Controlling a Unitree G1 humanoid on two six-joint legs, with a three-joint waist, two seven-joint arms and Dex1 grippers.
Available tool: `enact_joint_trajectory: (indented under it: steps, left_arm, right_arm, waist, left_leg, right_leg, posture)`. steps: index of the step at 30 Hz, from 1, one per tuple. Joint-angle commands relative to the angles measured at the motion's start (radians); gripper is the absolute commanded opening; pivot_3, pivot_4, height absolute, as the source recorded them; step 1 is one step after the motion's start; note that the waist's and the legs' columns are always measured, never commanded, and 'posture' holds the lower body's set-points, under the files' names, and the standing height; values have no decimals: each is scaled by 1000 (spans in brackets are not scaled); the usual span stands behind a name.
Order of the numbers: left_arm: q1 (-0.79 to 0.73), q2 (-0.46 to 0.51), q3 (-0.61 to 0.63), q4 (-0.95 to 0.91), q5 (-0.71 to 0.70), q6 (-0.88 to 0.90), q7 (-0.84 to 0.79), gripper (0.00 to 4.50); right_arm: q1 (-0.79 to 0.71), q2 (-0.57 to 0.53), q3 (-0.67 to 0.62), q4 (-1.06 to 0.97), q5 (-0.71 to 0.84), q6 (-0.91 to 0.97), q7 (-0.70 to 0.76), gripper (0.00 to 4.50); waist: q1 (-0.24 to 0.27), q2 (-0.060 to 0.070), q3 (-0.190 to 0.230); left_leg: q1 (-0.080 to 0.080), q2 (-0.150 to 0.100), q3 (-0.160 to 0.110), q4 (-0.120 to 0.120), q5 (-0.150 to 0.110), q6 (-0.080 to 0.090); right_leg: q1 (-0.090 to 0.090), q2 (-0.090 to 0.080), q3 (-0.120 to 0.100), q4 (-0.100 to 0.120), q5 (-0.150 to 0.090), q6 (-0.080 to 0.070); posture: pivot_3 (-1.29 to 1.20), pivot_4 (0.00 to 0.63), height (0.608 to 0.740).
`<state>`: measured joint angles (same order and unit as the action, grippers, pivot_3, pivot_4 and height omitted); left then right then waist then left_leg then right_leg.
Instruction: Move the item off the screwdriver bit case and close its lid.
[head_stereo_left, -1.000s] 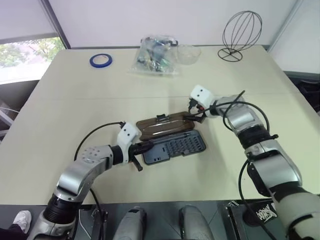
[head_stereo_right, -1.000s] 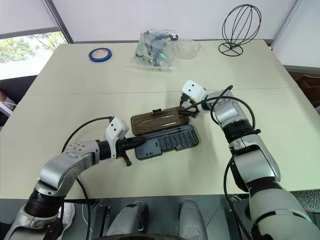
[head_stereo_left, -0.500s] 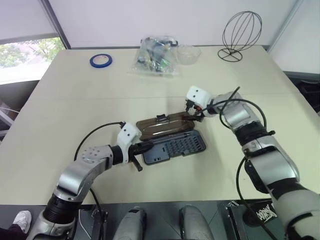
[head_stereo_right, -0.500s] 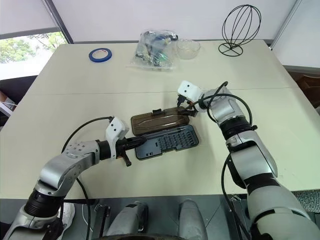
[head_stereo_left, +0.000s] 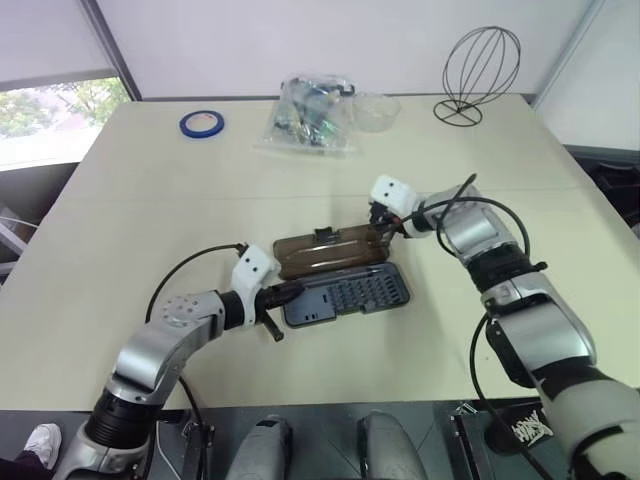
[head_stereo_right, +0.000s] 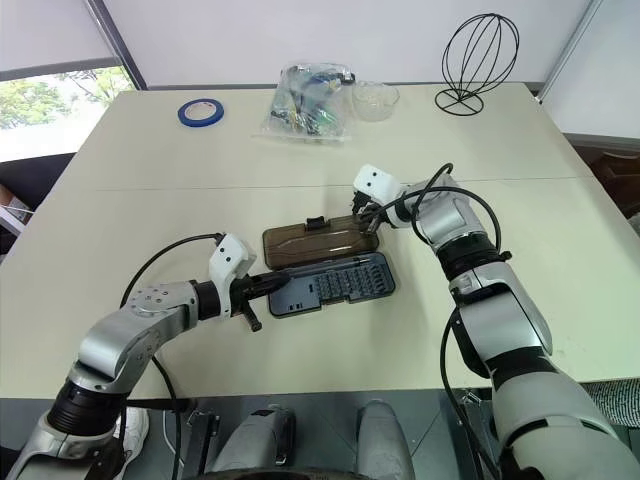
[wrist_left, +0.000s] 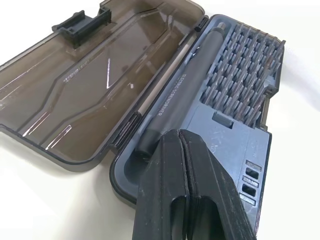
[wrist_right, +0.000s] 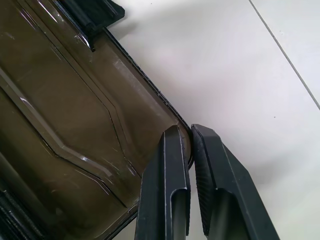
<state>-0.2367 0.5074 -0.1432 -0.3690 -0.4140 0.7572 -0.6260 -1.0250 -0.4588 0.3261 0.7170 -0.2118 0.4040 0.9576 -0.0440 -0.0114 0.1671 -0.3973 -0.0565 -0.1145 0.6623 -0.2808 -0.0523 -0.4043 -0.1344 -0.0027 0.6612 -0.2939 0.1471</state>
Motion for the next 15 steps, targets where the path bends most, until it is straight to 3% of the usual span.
enact_joint_trajectory:
  steps: [1, 6, 15]
  left_arm:
    - [17, 4, 3, -6, 9, 6, 9, 0]
    - [26, 1, 9, -4, 11, -2, 17, 0]
    - [15, -10, 20, 39, 12, -17, 22, 0]
  right_arm:
    - [60, -13, -2, -61, -8, -33, -26, 55]
    - [153, -85, -52, -293, -43, -117, -149, 55]
    - [386, -139, -178, -800, -6, 23, -219, 55]
  waist:
    - [1, 0, 0]
    - [3, 0, 0]
    - [8, 0, 0]
  left_leg:
    - [0, 0, 0, 0, 0, 0]
    - [0, 0, 0, 0, 0, 0]
    - [0, 0, 1, 0, 0, 0]
  right_leg:
    - [0, 0, 0, 0, 0, 0]
    - [0, 0, 0, 0, 0, 0]
    - [0, 0, 1, -1, 0, 0]
  posture:
    - [0, 150, 716]
    - [0, 150, 716]
    - [0, 150, 716]
